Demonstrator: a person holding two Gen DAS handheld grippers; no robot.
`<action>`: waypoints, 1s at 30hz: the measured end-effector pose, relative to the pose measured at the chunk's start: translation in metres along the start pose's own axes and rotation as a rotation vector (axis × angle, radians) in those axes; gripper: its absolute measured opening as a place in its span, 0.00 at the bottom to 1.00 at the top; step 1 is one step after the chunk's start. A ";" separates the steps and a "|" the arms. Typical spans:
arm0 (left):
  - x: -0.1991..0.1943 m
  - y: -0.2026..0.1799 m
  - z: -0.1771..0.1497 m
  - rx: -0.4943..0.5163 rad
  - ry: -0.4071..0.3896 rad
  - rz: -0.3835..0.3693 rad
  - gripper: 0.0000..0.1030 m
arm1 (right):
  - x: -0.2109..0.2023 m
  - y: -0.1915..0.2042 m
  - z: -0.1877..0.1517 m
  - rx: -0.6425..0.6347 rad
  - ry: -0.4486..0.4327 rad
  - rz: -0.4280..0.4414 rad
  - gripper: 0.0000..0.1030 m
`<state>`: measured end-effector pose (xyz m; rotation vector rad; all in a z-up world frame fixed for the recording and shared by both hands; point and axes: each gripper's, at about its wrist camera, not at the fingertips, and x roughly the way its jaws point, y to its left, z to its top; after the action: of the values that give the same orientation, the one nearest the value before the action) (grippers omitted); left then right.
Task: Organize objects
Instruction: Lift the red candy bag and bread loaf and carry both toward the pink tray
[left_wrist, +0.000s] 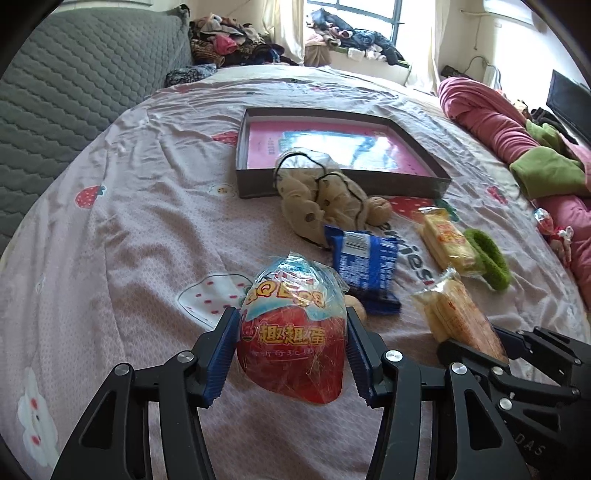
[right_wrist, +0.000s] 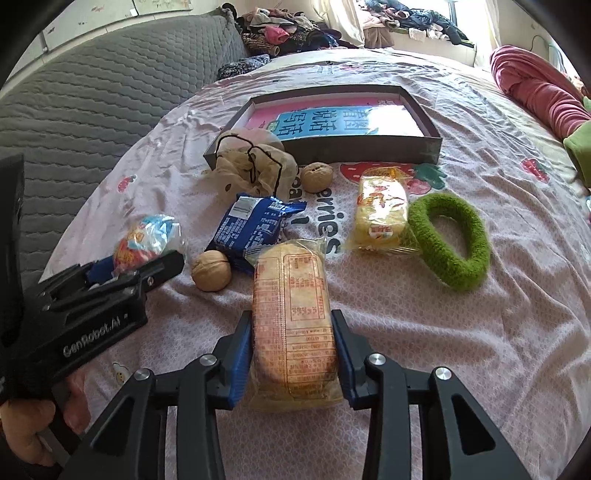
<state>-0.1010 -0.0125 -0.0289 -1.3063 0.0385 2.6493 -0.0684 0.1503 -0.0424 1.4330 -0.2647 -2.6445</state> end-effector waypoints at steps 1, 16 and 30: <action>-0.003 -0.002 -0.001 0.002 -0.002 0.002 0.55 | -0.002 -0.001 0.000 0.003 -0.003 0.003 0.39; -0.043 -0.025 -0.003 0.007 -0.054 0.012 0.55 | -0.038 -0.009 0.000 0.009 -0.059 0.015 0.39; -0.063 -0.032 0.027 0.014 -0.108 0.046 0.56 | -0.065 -0.011 0.023 -0.032 -0.115 0.020 0.39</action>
<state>-0.0788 0.0120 0.0397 -1.1703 0.0728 2.7486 -0.0527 0.1753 0.0207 1.2641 -0.2457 -2.7069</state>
